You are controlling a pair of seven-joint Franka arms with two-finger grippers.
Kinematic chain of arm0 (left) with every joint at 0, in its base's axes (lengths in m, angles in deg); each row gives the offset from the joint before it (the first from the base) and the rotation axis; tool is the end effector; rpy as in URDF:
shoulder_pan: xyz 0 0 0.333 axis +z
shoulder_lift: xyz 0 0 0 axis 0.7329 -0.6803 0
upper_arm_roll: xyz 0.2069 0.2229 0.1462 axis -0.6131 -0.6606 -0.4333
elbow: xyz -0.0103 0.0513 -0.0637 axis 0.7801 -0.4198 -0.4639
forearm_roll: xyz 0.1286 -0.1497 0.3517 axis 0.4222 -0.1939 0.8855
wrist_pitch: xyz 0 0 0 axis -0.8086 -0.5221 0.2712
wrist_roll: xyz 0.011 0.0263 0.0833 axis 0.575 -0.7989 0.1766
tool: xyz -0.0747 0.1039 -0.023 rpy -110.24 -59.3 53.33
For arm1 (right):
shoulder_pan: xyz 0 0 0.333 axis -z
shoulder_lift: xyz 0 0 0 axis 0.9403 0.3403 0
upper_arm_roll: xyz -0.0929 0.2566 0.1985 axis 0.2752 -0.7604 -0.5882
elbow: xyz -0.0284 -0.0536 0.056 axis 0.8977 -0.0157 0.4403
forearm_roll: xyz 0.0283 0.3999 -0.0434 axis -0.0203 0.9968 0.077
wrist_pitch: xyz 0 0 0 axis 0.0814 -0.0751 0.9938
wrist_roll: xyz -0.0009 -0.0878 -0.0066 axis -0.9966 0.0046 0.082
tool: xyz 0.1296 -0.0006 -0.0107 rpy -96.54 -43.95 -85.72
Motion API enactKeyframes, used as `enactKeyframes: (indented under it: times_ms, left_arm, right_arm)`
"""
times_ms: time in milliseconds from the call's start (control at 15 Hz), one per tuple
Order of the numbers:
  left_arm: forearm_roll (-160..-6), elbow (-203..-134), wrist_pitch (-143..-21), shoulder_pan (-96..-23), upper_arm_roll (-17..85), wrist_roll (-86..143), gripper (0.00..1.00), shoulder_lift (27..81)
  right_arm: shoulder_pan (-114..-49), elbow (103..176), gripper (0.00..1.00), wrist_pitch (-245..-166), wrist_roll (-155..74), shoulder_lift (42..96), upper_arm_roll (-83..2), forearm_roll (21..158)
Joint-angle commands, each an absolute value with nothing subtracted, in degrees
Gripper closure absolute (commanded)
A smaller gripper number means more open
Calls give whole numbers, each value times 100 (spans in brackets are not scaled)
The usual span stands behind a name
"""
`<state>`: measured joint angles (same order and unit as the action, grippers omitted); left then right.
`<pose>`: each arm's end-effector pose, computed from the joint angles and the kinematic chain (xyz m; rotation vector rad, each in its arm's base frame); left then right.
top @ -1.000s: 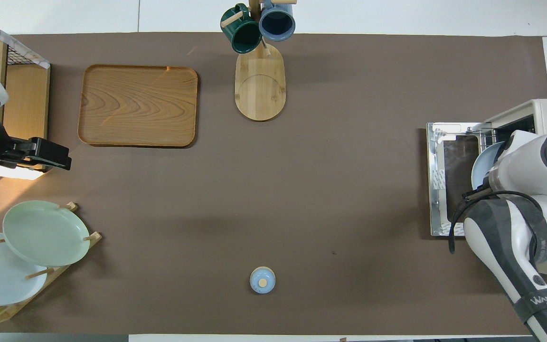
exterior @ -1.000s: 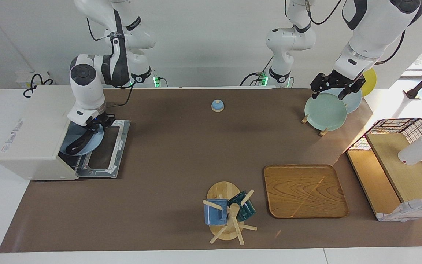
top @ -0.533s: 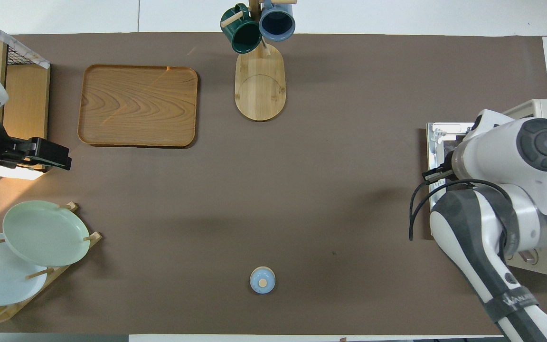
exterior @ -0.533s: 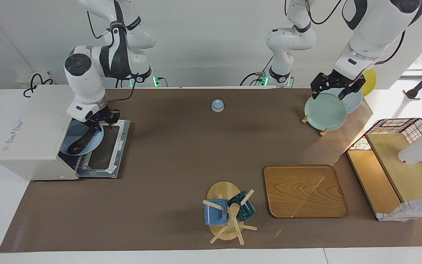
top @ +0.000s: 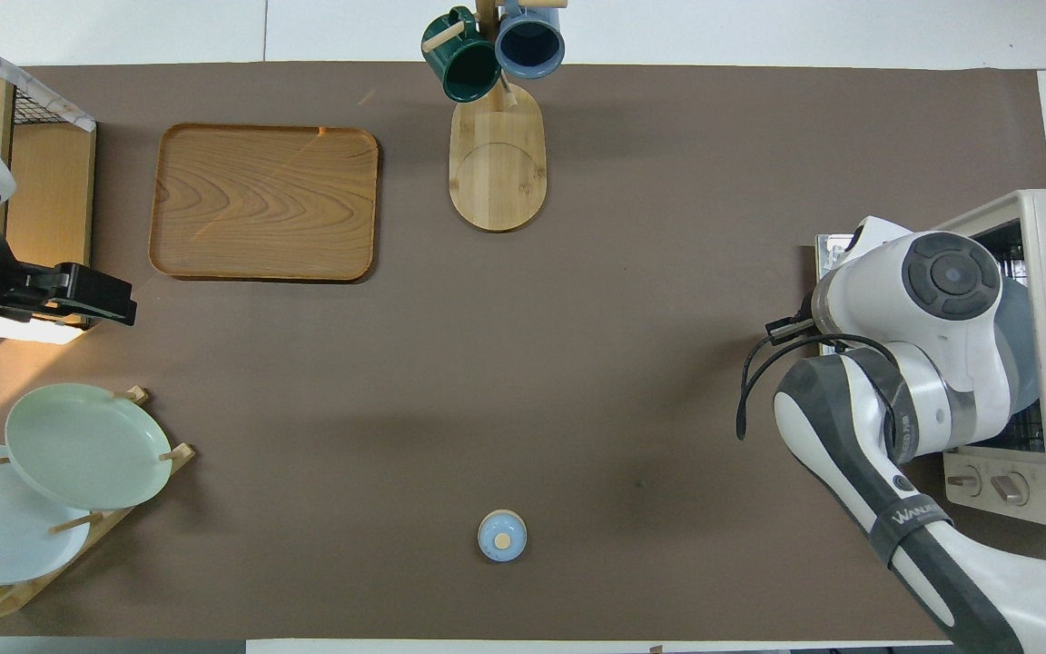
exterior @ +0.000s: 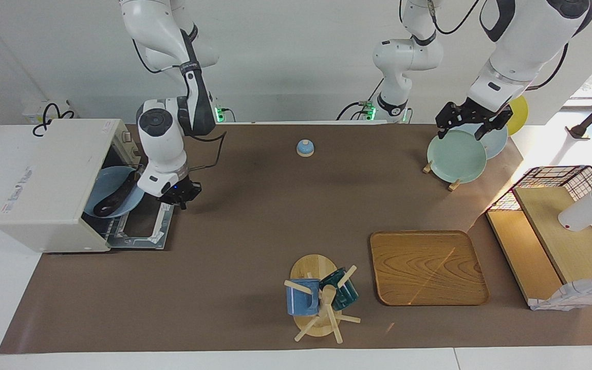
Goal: Put eggplant into oven
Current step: 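Push the oven door shut with the right gripper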
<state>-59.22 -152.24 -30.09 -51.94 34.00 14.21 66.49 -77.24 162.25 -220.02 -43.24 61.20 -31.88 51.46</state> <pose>0.5375 -0.0787 0.6121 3.1115 -0.1842 -0.1280 0.5495 0.0528 0.3134 3.0077 0.4354 -0.0430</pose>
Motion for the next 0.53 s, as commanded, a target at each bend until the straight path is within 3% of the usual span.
enactKeyframes:
  times_ms: [0, 467]
  left_arm:
    - [-5933, -15176, -2943, -5144, 3405, 1375, 0, 6635]
    - [-5933, -15176, -2943, -5144, 3405, 1375, 0, 6635]
  right_arm:
    - [-7687, 16337, 100, -22111, -4411, 6214, -3211, 5140]
    - [-7652, 16337, 100, -21979, -4385, 6302, -3202, 4077]
